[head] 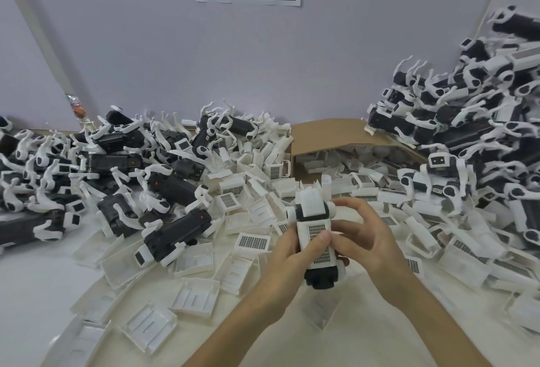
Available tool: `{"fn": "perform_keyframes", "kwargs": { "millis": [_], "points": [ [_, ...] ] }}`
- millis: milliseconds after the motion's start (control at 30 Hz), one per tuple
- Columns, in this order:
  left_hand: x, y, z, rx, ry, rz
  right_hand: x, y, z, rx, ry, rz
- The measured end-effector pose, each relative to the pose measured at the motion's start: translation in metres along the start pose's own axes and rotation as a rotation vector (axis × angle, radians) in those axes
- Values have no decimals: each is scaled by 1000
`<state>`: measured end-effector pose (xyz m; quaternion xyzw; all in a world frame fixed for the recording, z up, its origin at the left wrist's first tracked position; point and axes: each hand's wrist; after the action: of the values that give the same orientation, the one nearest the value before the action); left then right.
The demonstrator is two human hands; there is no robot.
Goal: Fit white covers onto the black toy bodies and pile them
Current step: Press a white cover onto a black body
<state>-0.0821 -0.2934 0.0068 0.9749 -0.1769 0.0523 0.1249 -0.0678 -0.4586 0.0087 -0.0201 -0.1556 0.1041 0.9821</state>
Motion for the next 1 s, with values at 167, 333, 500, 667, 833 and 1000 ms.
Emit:
{"fn": "perform_keyframes", "kwargs": {
  "millis": [167, 333, 500, 667, 833, 1000],
  "points": [
    [2, -3, 2, 426, 147, -90, 1, -11, 0, -41, -128, 59],
    [10, -17, 3, 1154, 648, -180, -2, -3, 0, -317, -329, -88],
    [14, -25, 4, 1244, 735, -251, -4, 5, -5, -501, -405, -168],
    [13, -22, 6, 1213, 723, -256, -3, 7, -6, -507, -418, -165],
    [16, -24, 10, 1260, 745, -313, -3, 7, -7, -507, -391, -174],
    [11, -20, -4, 455, 315, -146, -2, 9, -4, -415, -355, -168]
  ]
}}
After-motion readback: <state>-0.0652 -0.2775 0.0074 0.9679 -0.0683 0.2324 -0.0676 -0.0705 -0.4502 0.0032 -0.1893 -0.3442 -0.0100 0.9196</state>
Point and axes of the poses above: each hand's wrist, its own x-axis towards the middle knuckle, its own y-axis out of the palm, z = x × y
